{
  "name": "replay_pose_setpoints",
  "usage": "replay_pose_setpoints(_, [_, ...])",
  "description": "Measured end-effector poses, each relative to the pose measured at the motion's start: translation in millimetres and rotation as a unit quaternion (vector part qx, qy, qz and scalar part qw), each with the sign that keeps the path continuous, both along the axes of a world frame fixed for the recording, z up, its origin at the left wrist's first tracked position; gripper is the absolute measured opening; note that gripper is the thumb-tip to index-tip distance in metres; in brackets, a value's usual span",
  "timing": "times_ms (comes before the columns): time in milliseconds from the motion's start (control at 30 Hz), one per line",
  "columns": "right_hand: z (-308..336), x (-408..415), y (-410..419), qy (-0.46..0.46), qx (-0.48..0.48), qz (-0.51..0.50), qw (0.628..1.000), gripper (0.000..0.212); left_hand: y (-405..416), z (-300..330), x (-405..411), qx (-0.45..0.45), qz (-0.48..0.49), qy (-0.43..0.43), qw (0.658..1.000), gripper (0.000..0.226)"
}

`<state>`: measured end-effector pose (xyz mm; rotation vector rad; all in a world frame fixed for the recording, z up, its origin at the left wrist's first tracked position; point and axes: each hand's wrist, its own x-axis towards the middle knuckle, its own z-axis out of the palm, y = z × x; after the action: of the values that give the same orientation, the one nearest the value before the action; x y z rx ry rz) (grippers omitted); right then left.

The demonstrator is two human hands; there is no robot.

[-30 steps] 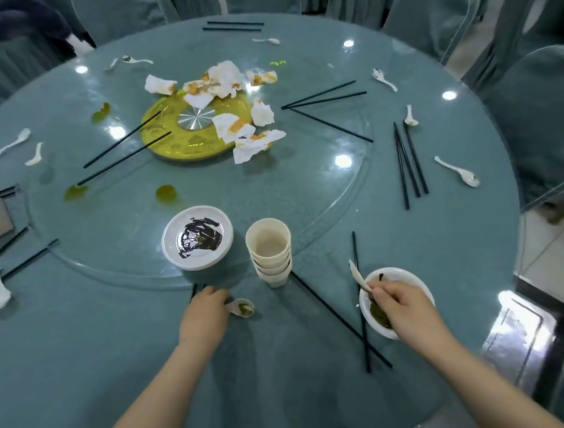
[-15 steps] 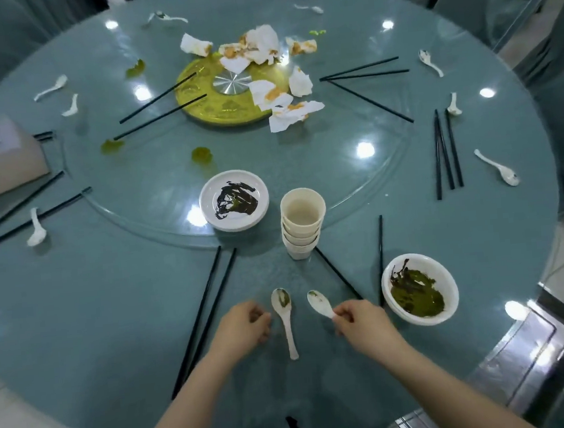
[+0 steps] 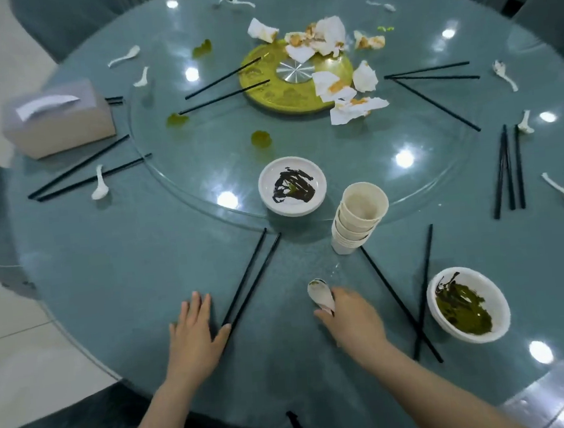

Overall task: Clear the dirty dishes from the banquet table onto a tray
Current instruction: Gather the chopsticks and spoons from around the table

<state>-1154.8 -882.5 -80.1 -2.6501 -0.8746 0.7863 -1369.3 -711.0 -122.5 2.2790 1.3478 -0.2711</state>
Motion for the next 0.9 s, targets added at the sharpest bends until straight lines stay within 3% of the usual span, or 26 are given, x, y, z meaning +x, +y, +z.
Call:
replay_pose_setpoints(267, [-1,3,2,-0.034,-0.057,0.095,0.993,0.027,3,12,0,-0.016,-0.005,-0.015,1.000,0.070])
replay_pose_setpoints(433, [5,12,-8,-0.015,-0.058,0.035,0.998,0.031,-1,26,28,0.005,0.022,-0.039,0.999,0.050])
replay_pose_setpoints(633, [10,24,-48,-0.049,-0.097,-0.019,0.994,0.032,-16,24,48,-0.012,0.009,0.006,1.000,0.023])
replay_pose_setpoints(767, [9,29,-89,-0.092,-0.118,-0.020,0.989,0.033,-17,22,51,-0.007,0.008,-0.006,1.000,0.021])
replay_pose_setpoints(900, [7,28,-115,-0.110,-0.112,-0.027,0.987,0.028,-28,28,52,-0.008,-0.016,0.037,0.999,0.021])
